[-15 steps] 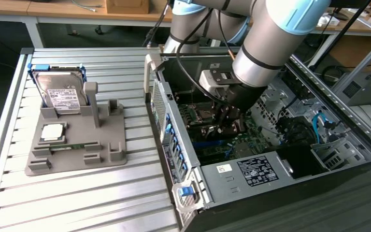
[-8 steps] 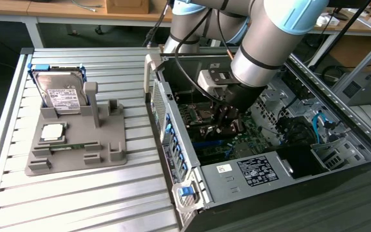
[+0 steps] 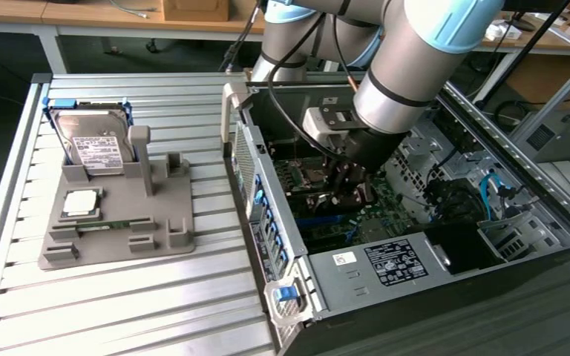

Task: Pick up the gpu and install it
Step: 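Insert the gpu into the slot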

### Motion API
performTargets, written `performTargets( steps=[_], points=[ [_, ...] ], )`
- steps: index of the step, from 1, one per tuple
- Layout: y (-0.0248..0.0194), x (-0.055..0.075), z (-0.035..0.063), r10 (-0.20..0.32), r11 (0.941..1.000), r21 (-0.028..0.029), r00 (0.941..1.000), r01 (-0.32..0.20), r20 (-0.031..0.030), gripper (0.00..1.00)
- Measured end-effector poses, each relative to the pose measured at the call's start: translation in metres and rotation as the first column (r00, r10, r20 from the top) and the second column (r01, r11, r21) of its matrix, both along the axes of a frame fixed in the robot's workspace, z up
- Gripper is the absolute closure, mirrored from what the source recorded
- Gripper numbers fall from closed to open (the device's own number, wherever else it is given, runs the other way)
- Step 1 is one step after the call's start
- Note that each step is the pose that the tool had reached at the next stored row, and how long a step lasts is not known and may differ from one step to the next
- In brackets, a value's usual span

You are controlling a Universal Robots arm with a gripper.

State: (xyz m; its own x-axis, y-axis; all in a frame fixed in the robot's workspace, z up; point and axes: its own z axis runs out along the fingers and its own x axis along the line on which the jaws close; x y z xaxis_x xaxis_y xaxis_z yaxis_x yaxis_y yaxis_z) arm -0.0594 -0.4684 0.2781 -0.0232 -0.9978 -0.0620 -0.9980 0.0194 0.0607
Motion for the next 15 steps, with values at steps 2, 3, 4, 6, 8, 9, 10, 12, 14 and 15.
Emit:
performTargets(
  steps=[2,3,4,6,8,9,10,12,14,15],
  points=[
    [0.0,-0.0004,-0.0001,0.0,1.0,0.0001,1.0,0.0,0.0,0.73],
    [0.0,-0.0007,-0.0001,0.0,1.0,0.0,1.0,0.0,0.0,0.73],
    [0.0,-0.001,-0.0002,0.0,1.0,0.0001,1.0,0.0,0.0,0.73],
    [0.0,-0.0018,-0.0002,0.0,1.0,0.0001,1.0,0.0,0.0,0.73],
    [0.0,-0.0028,-0.0003,0.0,1.0,0.0,1.0,0.0,0.0,0.73],
    [0.0,-0.0028,-0.0003,0.0,1.0,0.0,1.0,0.0,0.0,0.73],
    [0.0,-0.003,-0.0004,0.0,1.0,-0.0001,1.0,0.0,0.0,0.73],
    [0.0,-0.003,-0.0005,0.0,1.0,0.0001,1.0,0.0,0.0,0.73],
    [0.0001,-0.003,-0.0005,0.0,1.0,0.0001,1.0,0.0,0.0,0.73],
    [0.0001,-0.0029,-0.0005,0.0,1.0,0.0001,1.0,0.0,0.0001,0.73]
  ],
)
